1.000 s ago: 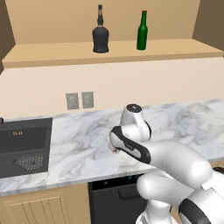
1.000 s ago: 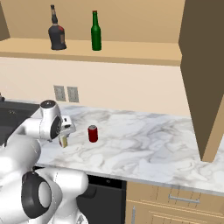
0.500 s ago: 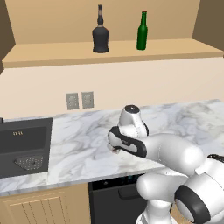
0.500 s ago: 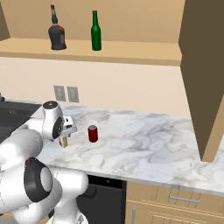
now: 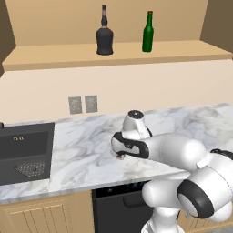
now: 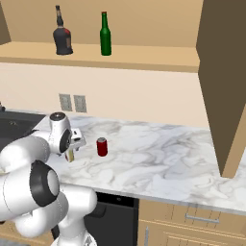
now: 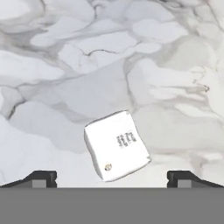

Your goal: Sort all alcoholic drinks to one cabinet, and non-alcoholic drinks to the other.

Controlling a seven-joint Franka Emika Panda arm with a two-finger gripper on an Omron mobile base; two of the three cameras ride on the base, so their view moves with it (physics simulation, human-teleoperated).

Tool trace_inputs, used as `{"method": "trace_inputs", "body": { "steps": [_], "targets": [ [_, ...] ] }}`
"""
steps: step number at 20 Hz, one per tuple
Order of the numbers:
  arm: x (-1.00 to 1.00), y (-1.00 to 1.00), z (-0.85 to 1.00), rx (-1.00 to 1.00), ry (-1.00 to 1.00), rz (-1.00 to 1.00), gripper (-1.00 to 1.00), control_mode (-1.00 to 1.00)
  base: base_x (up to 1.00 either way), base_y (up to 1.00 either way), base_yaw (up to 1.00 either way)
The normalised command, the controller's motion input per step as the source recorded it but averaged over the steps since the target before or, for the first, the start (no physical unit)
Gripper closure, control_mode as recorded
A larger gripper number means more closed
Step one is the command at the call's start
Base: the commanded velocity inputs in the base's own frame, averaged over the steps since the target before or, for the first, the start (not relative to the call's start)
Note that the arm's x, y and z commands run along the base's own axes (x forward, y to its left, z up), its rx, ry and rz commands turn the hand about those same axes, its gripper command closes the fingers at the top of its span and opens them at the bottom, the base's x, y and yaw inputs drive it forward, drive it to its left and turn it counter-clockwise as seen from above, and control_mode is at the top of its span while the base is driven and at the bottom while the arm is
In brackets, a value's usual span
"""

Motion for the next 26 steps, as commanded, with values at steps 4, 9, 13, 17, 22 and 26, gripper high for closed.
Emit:
{"method": "trace_inputs", "body": {
  "steps": [4, 9, 13, 17, 22, 26],
  "targets": [
    [0.11, 0.02, -0.13, 0.00, 0.00, 0.00, -1.00, -1.00, 0.00, 0.00, 0.00],
    [0.10, 0.06, -0.13, 0.00, 0.00, 0.00, -1.00, -1.00, 0.00, 0.00, 0.00],
    [0.12, 0.04, -0.10, 0.00, 0.00, 0.00, -1.00, -1.00, 0.00, 0.00, 0.00],
    [0.17, 0.05, -0.10, 0.00, 0.00, 0.00, -1.00, -1.00, 0.00, 0.00, 0.00],
    [0.18, 0.04, -0.16, 0.00, 0.01, 0.00, 1.00, -1.00, 0.00, 0.00, 0.00],
    [0.04, 0.00, -0.13, 0.00, 0.04, 0.00, 1.00, -1.00, 0.00, 0.00, 0.00]
  ]
}}
